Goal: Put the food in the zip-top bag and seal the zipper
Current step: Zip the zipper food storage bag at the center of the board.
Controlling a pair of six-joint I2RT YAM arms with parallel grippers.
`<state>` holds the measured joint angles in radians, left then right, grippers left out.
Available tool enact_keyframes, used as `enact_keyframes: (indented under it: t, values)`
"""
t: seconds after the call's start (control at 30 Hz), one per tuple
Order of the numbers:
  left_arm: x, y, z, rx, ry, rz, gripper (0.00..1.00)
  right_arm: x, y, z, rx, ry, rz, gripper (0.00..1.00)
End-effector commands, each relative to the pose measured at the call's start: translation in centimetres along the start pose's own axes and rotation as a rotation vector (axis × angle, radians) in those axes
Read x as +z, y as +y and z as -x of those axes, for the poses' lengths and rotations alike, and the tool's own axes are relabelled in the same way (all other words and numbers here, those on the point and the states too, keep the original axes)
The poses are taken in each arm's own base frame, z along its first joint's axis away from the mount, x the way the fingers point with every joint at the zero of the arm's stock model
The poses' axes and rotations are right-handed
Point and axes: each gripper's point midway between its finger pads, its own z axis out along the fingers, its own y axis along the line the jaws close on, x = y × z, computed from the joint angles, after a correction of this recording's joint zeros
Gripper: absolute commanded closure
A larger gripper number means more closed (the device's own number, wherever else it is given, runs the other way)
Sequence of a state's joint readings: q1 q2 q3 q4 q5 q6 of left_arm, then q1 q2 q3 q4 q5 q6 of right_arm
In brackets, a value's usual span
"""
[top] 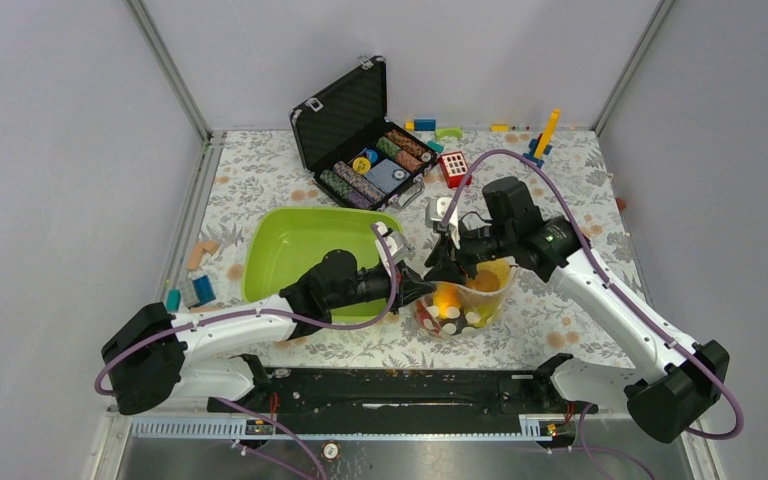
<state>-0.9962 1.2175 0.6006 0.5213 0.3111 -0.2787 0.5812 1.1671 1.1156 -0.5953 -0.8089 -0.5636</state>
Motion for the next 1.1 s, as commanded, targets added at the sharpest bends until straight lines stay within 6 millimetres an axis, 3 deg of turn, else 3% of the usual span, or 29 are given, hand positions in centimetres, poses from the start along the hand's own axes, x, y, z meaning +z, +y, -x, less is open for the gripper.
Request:
enact_keyframes:
  t: [0.0,0.43,0.67,1.07]
  values:
    - [0.1,-1.4,4.1,0.055,-0.111,-0.037,1.0,-0.5,0.8,1.2,-0.055,-0.011,0.032,0.67]
    - [0.2,-1.4,4.4,0.04,-0.122,-0.04,1.0,0.1,1.5,1.3,-0.042,-0.011,0.092,0.77]
    - [0.2,-1.0,4.0,0.02,-0.118,-0.017,1.0,0.0,1.4,1.0,-0.044,0.002,0.08,1.0]
    - [-2.0,-0.3,2.3,-0.034,-0.128,0.039,1.0,-1.0,-0.9,-1.6,-0.013,0.154,-0.073,1.0]
